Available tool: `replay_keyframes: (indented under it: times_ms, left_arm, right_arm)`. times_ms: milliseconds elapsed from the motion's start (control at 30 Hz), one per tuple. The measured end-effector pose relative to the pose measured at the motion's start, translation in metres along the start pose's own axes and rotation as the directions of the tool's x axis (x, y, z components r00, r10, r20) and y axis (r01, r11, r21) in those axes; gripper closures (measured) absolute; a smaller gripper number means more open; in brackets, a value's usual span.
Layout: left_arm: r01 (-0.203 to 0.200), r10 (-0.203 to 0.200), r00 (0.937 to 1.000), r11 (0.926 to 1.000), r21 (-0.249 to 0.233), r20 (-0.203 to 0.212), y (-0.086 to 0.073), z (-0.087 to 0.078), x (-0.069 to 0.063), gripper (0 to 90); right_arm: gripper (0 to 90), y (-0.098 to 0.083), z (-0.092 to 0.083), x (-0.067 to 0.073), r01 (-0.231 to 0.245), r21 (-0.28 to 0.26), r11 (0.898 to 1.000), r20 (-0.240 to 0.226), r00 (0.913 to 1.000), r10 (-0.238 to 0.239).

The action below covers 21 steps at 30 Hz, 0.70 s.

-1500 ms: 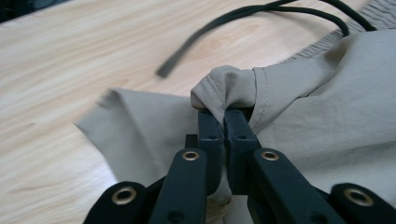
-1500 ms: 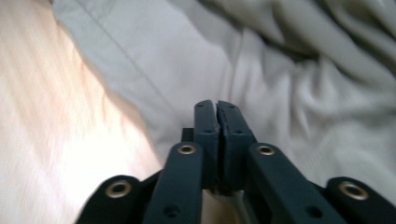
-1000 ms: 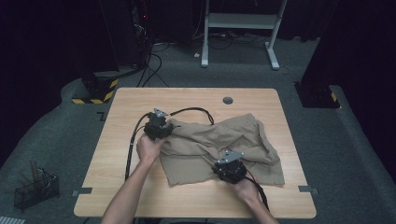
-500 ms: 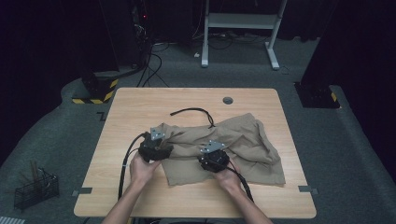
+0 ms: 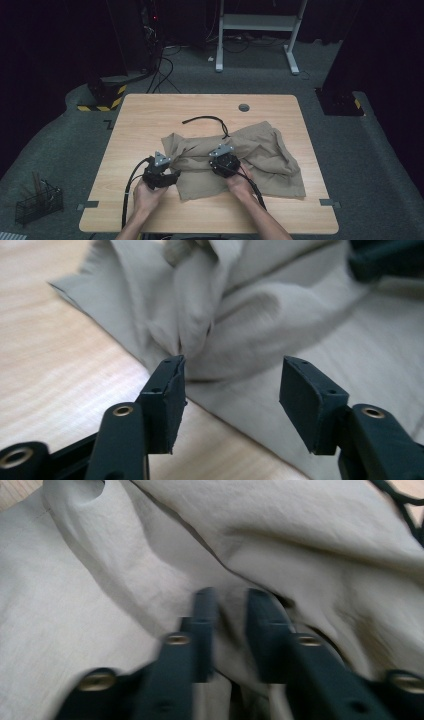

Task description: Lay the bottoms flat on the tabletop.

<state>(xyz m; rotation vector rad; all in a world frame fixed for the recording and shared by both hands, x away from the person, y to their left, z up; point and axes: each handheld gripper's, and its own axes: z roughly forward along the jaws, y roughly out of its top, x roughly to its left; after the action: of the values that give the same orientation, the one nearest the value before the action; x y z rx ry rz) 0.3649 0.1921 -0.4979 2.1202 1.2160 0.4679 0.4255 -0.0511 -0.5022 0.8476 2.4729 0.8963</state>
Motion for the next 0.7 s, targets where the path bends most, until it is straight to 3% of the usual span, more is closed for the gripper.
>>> replay_keyframes:
  times_ms: [67, 200, 300, 367, 467, 500, 533, 600, 633, 667, 700]
  left_arm:
    - [-0.023, 0.023, 0.9997, 0.9994, 0.026, 0.004, -0.003, 0.005, -0.003, 46.0]
    - [-0.017, 0.016, 0.9996, 0.9988, 0.045, 0.024, -0.007, 0.012, -0.004, 48.1]
    - [-0.007, 0.005, 0.9997, 0.9986, 0.053, 0.023, -0.005, 0.012, -0.004, 51.7]
    - [-0.007, 0.006, 0.9997, 0.9988, 0.049, 0.022, -0.004, 0.013, -0.003, 53.2]
    - [-0.019, 0.018, 0.9997, 0.9988, 0.044, 0.018, -0.002, 0.015, -0.002, 58.5]
    - [-0.020, 0.019, 0.9996, 0.9988, 0.046, 0.022, 0.000, 0.017, -0.002, 61.4]
    - [-0.022, 0.021, 0.9995, 0.9985, 0.050, 0.025, 0.002, 0.018, -0.002, 62.1]
    - [-0.028, 0.026, 0.9992, 0.9979, 0.058, 0.029, 0.004, 0.019, -0.002, 64.9]
    - [-0.028, 0.026, 0.9991, 0.9980, 0.056, 0.033, 0.005, 0.019, -0.002, 67.8]
    - [-0.028, 0.026, 0.9990, 0.9981, 0.055, 0.037, 0.005, 0.020, -0.002, 67.8]
    - [-0.026, 0.024, 0.9988, 0.9983, 0.053, 0.042, 0.005, 0.020, -0.002, 72.7]
  right_arm:
    - [90.0, 0.003, 0.000, -0.004, -0.005, -0.009, 1.000, 0.010, 0.9999, 0.005]
    - [90.0, 0.010, -0.002, -0.011, -0.002, -0.008, 1.000, 0.044, 0.9990, 0.002]
    - [90.0, 0.017, -0.004, -0.023, -0.029, -0.006, 1.000, 0.066, 0.9974, 0.029]
    - [88.5, 0.016, -0.004, -0.026, -0.046, -0.016, 0.999, 0.051, 0.9976, 0.047]
    - [63.2, 0.014, 0.001, -0.026, -0.065, -0.018, 0.998, -0.014, 0.9978, 0.065]
    - [54.5, 0.013, 0.007, -0.020, -0.034, -0.002, 0.999, -0.034, 0.9988, 0.034]
    - [52.2, 0.013, 0.012, -0.017, -0.020, 0.005, 1.000, -0.043, 0.9989, 0.020]
    - [52.3, 0.013, 0.015, -0.015, -0.008, 0.012, 1.000, -0.041, 0.9991, 0.008]
    - [64.4, 0.012, 0.023, -0.013, -0.006, 0.024, 1.000, -0.049, 0.9988, 0.007]
    - [64.4, 0.012, 0.023, -0.013, -0.006, 0.024, 1.000, -0.049, 0.9988, 0.007]
    - [73.0, 0.012, 0.025, -0.013, -0.005, 0.031, 1.000, -0.057, 0.9984, 0.006]
